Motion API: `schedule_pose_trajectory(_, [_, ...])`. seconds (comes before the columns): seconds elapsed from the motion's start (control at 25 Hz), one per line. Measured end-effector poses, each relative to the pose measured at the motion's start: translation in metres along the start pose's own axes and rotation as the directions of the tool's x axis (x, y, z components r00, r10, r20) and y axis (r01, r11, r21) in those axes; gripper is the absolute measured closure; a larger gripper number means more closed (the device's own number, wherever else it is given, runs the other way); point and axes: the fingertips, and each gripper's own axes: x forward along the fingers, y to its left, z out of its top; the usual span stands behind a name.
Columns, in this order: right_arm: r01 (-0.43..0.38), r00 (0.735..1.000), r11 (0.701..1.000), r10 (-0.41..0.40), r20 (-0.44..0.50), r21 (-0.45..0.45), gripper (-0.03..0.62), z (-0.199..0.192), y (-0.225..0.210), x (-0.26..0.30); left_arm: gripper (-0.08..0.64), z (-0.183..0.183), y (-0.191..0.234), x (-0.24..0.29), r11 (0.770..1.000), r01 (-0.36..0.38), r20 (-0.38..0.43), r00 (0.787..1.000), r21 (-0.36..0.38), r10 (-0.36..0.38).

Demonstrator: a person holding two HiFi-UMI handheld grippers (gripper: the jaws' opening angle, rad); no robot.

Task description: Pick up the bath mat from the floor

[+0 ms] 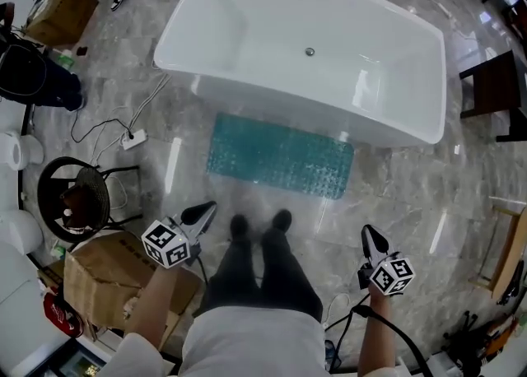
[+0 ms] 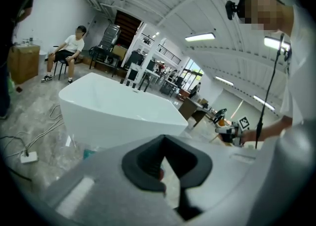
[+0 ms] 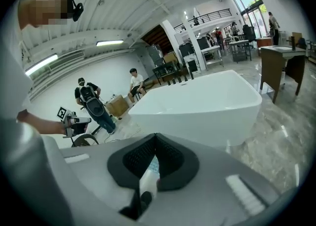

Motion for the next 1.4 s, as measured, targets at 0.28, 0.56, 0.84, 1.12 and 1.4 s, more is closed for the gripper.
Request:
schedule_pose_trajectory(0.28, [0.007,0.999,1.000,-0.005,-0.054,0.031,0.586,-0.021,-0.055,0.047,0.558,-0.028,0.048,0.046,0.998,-0.046,-0.043,0.998,-0.053,0.043])
schedule_pose_trajectory(0.56, [0.026,0.997,0.998,-0.021,-0.078,0.062,0.586,-0.056,-0.098,0.109,0.559,-0.066,0.123,0.086,0.987,-0.114,-0.057,0.992,-0.109,0.109])
schedule_pose_trajectory(0.84, [0.094,0.990,0.992,-0.085,-0.111,0.083,0.586,-0.108,-0.139,0.175,0.558,-0.112,0.200,0.125,0.981,-0.153,-0.074,0.987,-0.123,0.144])
schedule_pose_trajectory(1.12, [0.151,0.983,0.983,-0.138,-0.120,0.107,0.586,-0.164,-0.172,0.235,0.558,-0.168,0.277,0.156,0.979,-0.164,-0.099,0.983,-0.119,0.152])
schedule_pose_trajectory(1.4, [0.182,0.978,0.976,-0.167,-0.128,0.117,0.583,-0.223,-0.211,0.282,0.558,-0.226,0.336,0.189,0.980,-0.177,-0.121,0.979,-0.085,0.166])
